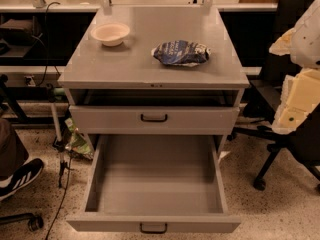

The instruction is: Place blue chip bag into middle drawer

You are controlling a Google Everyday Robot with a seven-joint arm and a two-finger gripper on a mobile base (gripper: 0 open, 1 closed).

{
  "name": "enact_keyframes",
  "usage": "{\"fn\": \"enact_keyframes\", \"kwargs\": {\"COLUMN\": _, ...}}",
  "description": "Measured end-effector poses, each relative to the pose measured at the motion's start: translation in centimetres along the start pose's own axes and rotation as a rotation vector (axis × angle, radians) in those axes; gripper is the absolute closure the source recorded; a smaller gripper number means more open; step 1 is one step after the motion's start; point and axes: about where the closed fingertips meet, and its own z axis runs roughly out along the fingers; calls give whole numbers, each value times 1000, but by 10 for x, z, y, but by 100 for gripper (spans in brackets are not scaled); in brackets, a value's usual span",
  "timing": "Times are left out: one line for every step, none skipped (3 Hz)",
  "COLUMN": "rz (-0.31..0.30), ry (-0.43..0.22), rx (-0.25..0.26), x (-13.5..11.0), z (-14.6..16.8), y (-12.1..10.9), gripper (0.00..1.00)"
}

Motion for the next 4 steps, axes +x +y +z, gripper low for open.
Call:
{"fn": "enact_keyframes", "kwargs": {"rz": 0, "ry": 0, "rx": 0, "x": 0, "z": 0, "y": 0, "gripper": 0}}
{"fn": "enact_keyframes", "kwargs": {"rz": 4, "ry": -90, "rx": 60, "x": -25, "z": 15, "y": -25, "gripper": 0}}
{"fn": "enact_keyframes", "kwargs": {"rz": -128, "ry": -163, "rx": 92, "x": -68, "z": 8, "y": -50, "gripper": 0}}
{"fn": "enact_keyframes", "kwargs": {"rz": -122, "ry": -173, "rx": 93, "x": -69, "z": 11, "y": -54, "gripper": 0}}
